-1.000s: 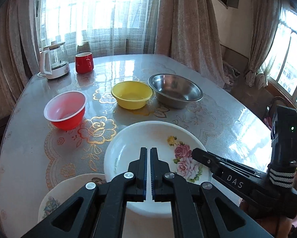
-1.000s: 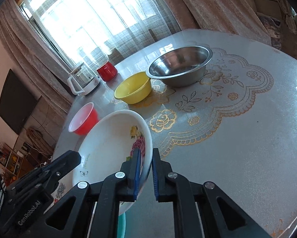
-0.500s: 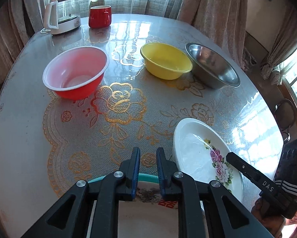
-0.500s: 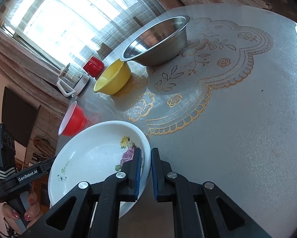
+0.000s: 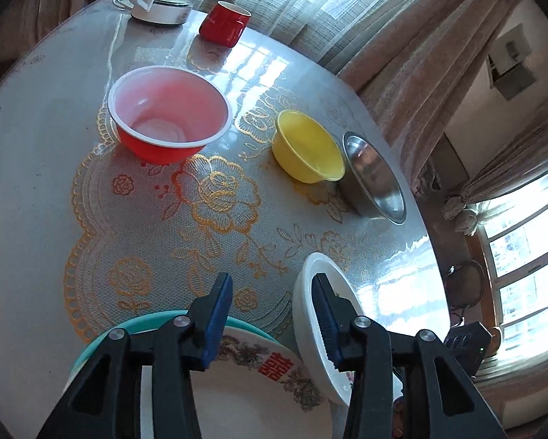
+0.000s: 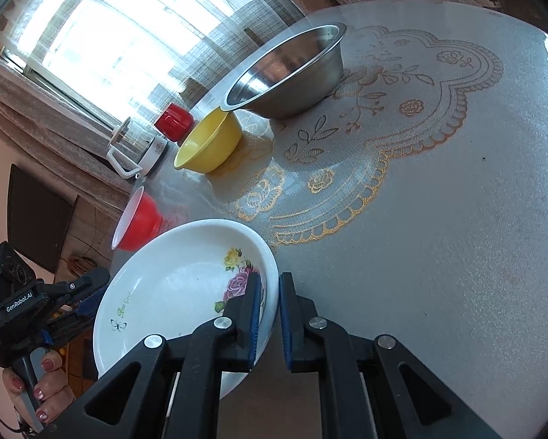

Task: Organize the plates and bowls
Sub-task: 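Lift the floral white plate with both grippers over the plate stack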

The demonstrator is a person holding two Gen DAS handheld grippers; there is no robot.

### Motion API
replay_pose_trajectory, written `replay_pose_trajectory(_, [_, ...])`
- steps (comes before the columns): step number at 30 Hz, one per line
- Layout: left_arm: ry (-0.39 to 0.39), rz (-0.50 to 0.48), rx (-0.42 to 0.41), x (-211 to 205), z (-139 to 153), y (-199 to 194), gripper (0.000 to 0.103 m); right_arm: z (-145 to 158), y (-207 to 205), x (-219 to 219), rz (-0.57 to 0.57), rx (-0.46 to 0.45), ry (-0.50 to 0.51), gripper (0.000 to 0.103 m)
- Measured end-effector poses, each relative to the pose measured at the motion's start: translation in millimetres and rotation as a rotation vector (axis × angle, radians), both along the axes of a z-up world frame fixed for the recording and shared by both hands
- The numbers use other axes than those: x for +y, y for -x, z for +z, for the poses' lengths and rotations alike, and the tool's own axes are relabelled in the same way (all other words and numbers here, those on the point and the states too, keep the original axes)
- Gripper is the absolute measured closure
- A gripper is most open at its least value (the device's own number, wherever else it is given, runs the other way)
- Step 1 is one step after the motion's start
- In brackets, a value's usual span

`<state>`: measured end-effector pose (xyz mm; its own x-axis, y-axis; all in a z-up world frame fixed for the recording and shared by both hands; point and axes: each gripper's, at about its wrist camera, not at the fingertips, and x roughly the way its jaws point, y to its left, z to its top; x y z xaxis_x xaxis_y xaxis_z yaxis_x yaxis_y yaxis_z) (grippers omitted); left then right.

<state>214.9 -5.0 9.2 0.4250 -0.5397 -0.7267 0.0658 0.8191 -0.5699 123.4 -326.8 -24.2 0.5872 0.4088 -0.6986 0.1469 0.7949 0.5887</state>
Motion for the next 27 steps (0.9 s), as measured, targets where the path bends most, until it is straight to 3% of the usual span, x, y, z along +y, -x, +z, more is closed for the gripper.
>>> replay_pose_trajectory(3, [-0.016,-0.072,0.01,-15,-2,3,0.053,2,-2,1,0.003,-0.003,0.002,0.092])
replay_pose_trajectory(5, [-0.054,-0.101,0.016,-26,-5,3,0.06,2,-2,2,0.004,-0.002,0.003,0.092])
replay_pose_trajectory(7, [-0.065,-0.118,0.034,-34,-11,3,0.084,2,-2,3,0.002,-0.001,0.002,0.092])
replay_pose_trajectory(16, [-0.138,-0.106,-0.059,-31,-3,23,0.089,13,5,7,0.024,-0.023,-0.019,0.092])
replay_pose_trajectory(27, [-0.05,0.032,-0.059,44,-6,74,0.09,43,25,58,0.155,-0.081,-0.027,0.092])
